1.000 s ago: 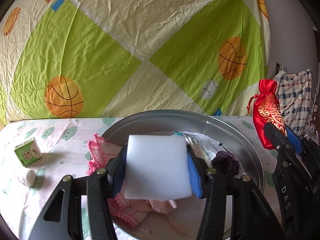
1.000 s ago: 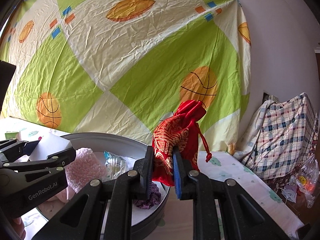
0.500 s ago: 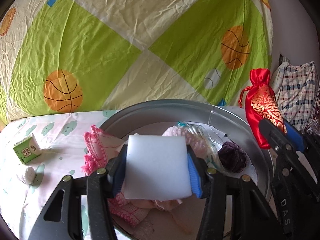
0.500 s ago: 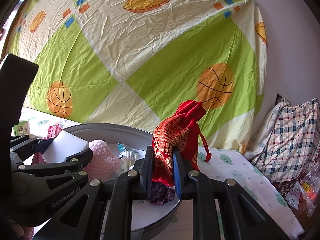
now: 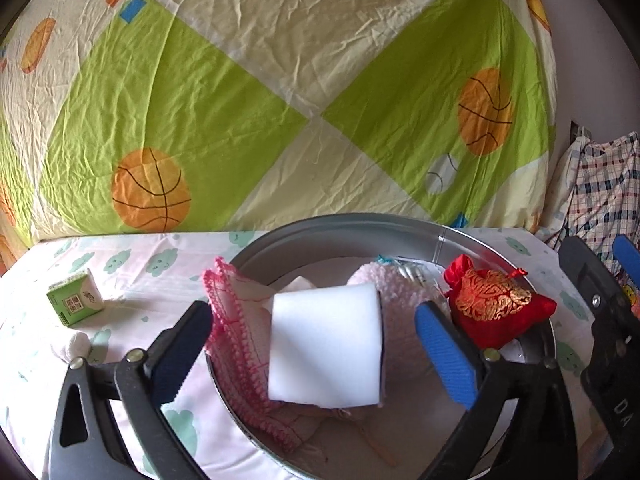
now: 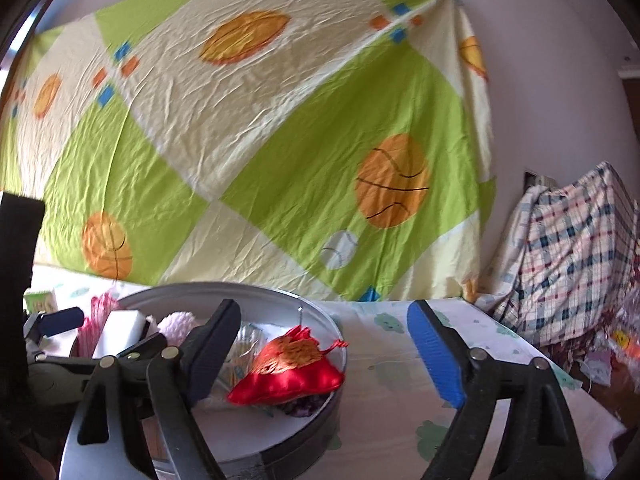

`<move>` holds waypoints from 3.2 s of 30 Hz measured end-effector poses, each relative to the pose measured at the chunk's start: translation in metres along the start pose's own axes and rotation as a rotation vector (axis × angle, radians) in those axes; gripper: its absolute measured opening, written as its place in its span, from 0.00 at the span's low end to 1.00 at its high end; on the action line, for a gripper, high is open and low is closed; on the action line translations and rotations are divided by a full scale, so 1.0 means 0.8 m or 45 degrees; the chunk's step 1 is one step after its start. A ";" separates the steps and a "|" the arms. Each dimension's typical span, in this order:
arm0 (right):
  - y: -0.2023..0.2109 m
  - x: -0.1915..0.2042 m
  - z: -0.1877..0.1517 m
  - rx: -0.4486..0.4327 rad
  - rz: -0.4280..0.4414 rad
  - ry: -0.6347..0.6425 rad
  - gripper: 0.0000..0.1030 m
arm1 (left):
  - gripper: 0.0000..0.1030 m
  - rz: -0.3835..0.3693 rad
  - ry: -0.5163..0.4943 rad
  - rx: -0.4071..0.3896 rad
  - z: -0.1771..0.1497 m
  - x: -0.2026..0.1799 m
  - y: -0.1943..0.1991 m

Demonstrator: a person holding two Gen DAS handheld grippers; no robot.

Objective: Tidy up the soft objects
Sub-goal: 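Move both open tools away from the tin toward the rolled towel and tissue pack, then grasp the rolled white towel with the left tool while the right tool grasps the green tissue pack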

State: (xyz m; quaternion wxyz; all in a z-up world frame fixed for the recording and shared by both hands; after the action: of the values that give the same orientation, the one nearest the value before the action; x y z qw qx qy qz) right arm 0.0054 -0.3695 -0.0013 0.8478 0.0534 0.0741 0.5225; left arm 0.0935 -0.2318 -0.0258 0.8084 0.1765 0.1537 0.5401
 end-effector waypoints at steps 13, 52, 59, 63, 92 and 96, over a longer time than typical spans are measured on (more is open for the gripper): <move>0.017 -0.045 0.010 -0.084 -0.089 -0.270 0.85 | 0.99 0.081 0.018 -0.091 0.005 0.022 0.022; 0.076 0.046 0.018 -0.165 -0.103 -0.281 0.86 | 0.99 0.214 0.064 -0.033 -0.021 0.169 0.056; 0.082 0.102 0.019 -0.142 -0.009 -0.259 0.86 | 0.99 0.233 0.108 -0.014 -0.026 0.204 0.058; 0.085 0.129 0.020 -0.132 0.039 -0.254 0.86 | 0.99 0.243 0.132 -0.001 -0.028 0.222 0.058; 0.082 0.250 0.005 0.052 0.250 -0.262 0.86 | 0.99 0.241 0.478 0.239 -0.082 0.387 0.046; 0.080 0.247 0.003 0.070 0.270 -0.291 0.86 | 0.96 0.183 0.337 0.323 -0.075 0.345 0.016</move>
State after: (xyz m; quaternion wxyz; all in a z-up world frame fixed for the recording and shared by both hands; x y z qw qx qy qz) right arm 0.0375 -0.1644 -0.0020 0.7889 0.1433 -0.0144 0.5974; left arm 0.1589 0.0359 -0.0895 0.7118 0.2150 0.3122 0.5913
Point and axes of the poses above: each gripper's, at about its wrist camera, not at the fingertips, and y roughly against the way its jaws point, x to its left, z to its top, the point moved 7 cm from there along -y, roughly the way its jaws point, and after that the axes turned 8 degrees about -z, right-handed, at the moved point
